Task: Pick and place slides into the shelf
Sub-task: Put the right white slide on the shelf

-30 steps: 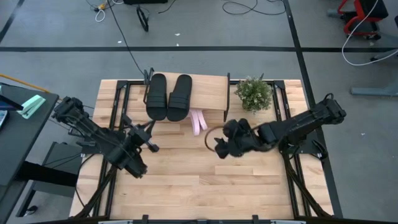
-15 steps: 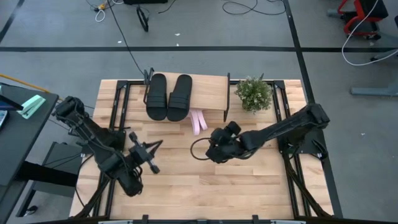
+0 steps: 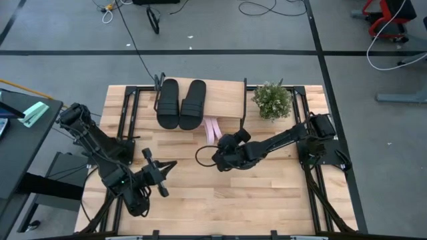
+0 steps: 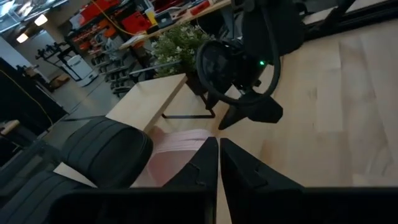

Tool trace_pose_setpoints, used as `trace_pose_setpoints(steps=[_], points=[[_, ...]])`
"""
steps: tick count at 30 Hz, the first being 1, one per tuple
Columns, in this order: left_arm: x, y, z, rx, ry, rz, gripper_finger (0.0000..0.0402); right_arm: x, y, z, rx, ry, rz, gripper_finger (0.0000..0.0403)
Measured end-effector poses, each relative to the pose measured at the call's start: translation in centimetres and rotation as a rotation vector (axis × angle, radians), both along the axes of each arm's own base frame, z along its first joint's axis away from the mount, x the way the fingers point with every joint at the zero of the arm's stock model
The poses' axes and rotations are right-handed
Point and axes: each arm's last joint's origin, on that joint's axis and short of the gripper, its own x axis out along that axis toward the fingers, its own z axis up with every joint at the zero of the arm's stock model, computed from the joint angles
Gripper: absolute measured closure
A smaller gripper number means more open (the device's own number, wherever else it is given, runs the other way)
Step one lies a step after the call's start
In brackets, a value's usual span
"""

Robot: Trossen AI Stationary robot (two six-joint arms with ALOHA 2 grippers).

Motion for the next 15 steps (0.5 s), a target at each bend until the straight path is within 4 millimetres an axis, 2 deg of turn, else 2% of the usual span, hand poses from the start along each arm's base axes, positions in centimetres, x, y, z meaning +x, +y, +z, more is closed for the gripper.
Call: trace_pose_setpoints(steps=[9,15], points=[[0.0,0.0,0.0,0.068,0.043,-0.020,0.0397,-0.3,1.9,-0.3,0.013,-0.015,0.038,0.0121],[0.5,0.5,0.0,0.111,0.071,-0.004,0.0373,-0.5,2.0,-0.6,0.016,-0.007,0.014,0.0121]])
